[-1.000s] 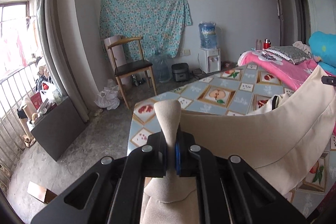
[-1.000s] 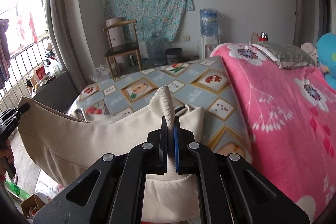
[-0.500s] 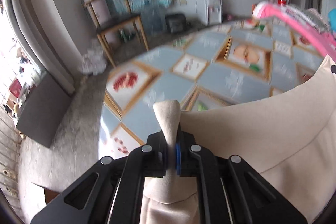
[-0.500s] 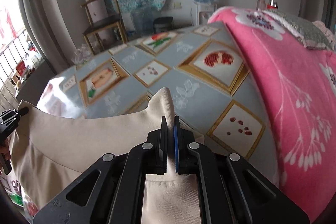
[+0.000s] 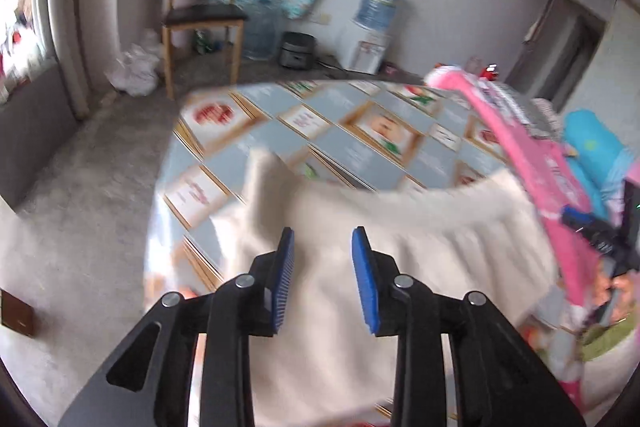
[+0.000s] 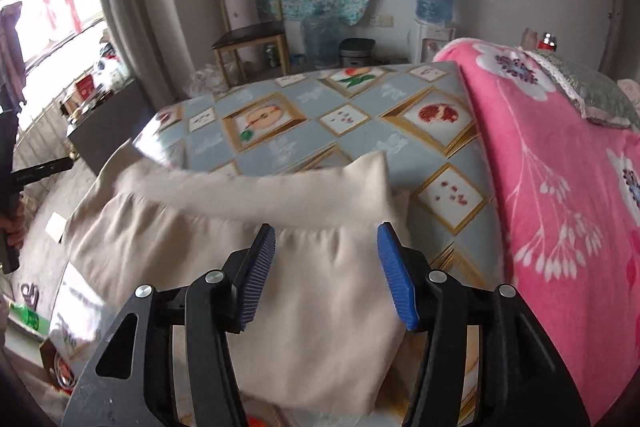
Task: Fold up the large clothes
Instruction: 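Lift the jacket side and fold it over the body with both tools, then lay the folded side down and smooth it with both open tools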
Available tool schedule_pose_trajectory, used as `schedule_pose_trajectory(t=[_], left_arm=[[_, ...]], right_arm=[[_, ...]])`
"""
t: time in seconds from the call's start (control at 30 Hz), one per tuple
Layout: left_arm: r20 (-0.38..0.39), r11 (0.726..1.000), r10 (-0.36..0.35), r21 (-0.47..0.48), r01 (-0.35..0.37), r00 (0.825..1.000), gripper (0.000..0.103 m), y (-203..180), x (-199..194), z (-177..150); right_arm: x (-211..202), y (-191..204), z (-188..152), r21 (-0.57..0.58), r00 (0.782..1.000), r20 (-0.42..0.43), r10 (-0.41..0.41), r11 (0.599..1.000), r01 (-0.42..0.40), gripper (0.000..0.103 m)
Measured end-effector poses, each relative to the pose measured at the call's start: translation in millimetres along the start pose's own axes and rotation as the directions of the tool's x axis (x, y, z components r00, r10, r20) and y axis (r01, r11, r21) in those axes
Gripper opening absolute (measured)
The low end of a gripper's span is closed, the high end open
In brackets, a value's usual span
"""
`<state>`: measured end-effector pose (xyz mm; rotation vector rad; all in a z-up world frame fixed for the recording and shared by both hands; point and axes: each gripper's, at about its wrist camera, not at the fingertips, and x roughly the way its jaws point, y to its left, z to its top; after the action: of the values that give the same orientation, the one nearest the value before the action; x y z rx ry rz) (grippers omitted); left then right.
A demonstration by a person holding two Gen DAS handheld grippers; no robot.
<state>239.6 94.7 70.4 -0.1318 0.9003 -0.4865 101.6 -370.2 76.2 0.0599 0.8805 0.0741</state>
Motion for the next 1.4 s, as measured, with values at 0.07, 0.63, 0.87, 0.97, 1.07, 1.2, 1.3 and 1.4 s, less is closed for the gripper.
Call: schedule_pose_trajectory(t=[0.07,0.63,0.87,0.97,1.07,1.2,1.3,1.4], left_arm=[[-0.018,0.993,-0.079,-0.090,0.077,0.997,0.032,2.8,-1.2,-23.0],[-0.015,0.996,0.086,0.004,-0.086,0.996,0.050,-23.4,3.5,-97.7],[0.091,0.986,0.146,0.073,-0.153,0.985,0.050,-46.9,-24.1,-103.9],[0.099,0.980,0.128,0.143,-0.141,0.987,0.052,-71.6,-22.6,-101.5],[0.055,0.969,0.149,0.189,-0.157,0.987,0.053,-92.0,7.5,-103.5],[0.076,0.930,0.264,0.243,-0.275,0.961,0.053,-100.3,44.5,-116.2],[0.063,0.939,0.257,0.218,-0.264,0.964,0.053,-91.2,57.0,-125.2],[0.060,0.939,0.253,0.223,-0.260,0.965,0.053,-90.9,55.9,-123.4]], right_arm=[[1.9,4.5,-23.5,0.018,0.999,-0.050,0.023,1.000,-0.022,0.052],[-4.1,-8.6,-79.2,0.119,0.980,-0.177,-0.090,0.987,0.112,0.055],[-32.1,13.0,-73.3,0.073,0.965,-0.163,-0.206,0.973,0.220,0.056],[-48.3,36.5,-56.9,0.073,0.984,-0.055,-0.170,0.982,0.174,0.067],[-25.6,71.8,-47.6,0.001,0.991,-0.037,-0.125,0.992,0.125,0.070],[23.3,104.4,-55.6,-0.086,0.989,-0.091,-0.115,0.990,0.107,0.070],[58.5,110.0,-72.4,-0.141,0.970,-0.163,-0.179,0.978,0.157,0.072],[45.6,121.5,-63.6,-0.182,0.964,-0.158,-0.213,0.966,0.184,0.072]])
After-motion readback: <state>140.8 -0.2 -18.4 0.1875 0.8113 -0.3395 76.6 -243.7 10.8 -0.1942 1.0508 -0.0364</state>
